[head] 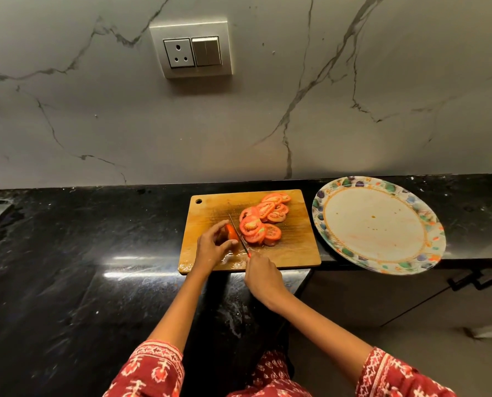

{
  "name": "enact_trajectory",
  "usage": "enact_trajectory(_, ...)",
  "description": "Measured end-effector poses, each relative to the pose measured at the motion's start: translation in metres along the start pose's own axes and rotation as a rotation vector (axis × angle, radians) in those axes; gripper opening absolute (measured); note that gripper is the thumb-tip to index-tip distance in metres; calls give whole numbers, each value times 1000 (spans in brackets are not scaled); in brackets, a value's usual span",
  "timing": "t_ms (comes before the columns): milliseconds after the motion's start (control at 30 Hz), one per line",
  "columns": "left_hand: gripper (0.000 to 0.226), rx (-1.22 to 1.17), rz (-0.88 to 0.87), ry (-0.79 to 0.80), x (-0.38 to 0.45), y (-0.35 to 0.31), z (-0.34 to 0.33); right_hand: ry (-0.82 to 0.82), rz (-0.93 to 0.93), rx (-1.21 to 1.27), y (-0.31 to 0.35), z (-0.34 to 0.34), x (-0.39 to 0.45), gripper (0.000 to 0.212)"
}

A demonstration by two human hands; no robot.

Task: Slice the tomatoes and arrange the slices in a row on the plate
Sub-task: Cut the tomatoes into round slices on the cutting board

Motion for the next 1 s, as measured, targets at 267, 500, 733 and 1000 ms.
enact_trajectory(267,50,-123,14,-24,0,4,0,9,14,-86,15,3,10,25)
enact_trajectory(500,49,-133,14,-86,-8,8,0,-86,82,-312,12,-11,-8,23)
enact_trajectory(733,46,-98,-9,-136,-11,12,-4,-45,70,-340,16,-7,4,28)
enact_trajectory(1000,45,-102,-2,-122,-8,11,-4,-12,64,-306,18,-6,12,26)
Point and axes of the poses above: each hand's wrist, its own x-axis towards the middle knuckle, its own z-axis out of the back of the hand, y = z × x, the point moved 7 cm from there along x, towards the middle knuckle, and after that the axes turned 10 degrees about y, right-handed, at the moved point
